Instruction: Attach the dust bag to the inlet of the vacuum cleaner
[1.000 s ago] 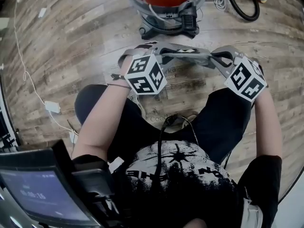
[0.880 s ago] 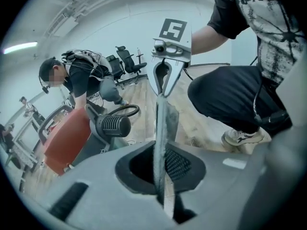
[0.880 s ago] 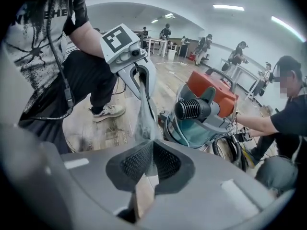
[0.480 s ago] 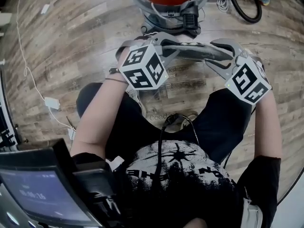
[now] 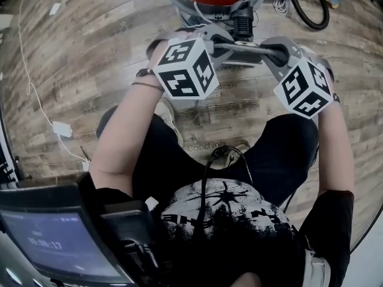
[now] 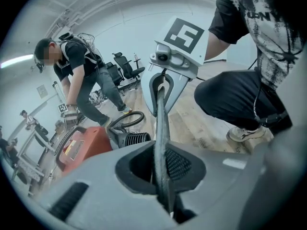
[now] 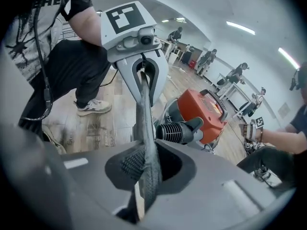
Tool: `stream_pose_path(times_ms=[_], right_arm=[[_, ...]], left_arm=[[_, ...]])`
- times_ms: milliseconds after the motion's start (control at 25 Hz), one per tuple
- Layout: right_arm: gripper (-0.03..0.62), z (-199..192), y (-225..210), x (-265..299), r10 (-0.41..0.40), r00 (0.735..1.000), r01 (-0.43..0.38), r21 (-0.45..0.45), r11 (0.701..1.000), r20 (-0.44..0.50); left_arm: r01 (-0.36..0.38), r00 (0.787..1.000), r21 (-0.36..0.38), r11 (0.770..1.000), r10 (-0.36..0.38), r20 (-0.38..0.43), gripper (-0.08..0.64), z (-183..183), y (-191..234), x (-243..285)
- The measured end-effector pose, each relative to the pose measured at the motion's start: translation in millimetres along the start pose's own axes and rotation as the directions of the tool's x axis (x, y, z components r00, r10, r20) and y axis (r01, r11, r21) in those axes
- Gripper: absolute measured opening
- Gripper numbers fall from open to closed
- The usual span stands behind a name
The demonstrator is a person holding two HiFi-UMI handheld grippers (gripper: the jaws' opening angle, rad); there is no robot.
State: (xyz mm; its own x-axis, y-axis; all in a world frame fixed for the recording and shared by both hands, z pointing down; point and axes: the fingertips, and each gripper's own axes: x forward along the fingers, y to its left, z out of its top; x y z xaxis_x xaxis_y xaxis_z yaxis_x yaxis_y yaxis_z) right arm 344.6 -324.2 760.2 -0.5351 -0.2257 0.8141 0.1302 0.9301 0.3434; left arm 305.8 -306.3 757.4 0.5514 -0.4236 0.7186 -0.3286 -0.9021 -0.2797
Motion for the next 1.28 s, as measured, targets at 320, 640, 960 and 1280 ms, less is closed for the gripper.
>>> stream_pose_path(times_ms=[320,640,960,1280], right_arm=[[0.037,-2.4,-13.6,17.8,-0.018,0.999,0.021,0.043,0.999,-0.049],[0.034,-2.1,-14.3,41.0,-0.01,0.996,0.013,0.029,0.999,-0.09],[0.034,-16.2,-16.1,37.9,-0.023,0.993,0.031,0.07,0.997,-0.119],[0.038,-33.1,-22.9,50.0,-0.053,0.995,0.065,0.162,0.985,-0.08]], left_arm=[[-0.025,1.0,-0.053,0.998,0.026,0.017,0.026,-12.6,12.1,9.0],[-0.034,0.999,-0.083,0.996,0.036,0.02,0.029,-34.3,21.1,18.0],[-0.011,1.0,-0.054,0.998,0.012,0.017,0.029,-26.9,21.0,30.0],[0.0,1.0,0.015,1.0,0.0,0.01,0.029,-9.1,26.3,34.4]])
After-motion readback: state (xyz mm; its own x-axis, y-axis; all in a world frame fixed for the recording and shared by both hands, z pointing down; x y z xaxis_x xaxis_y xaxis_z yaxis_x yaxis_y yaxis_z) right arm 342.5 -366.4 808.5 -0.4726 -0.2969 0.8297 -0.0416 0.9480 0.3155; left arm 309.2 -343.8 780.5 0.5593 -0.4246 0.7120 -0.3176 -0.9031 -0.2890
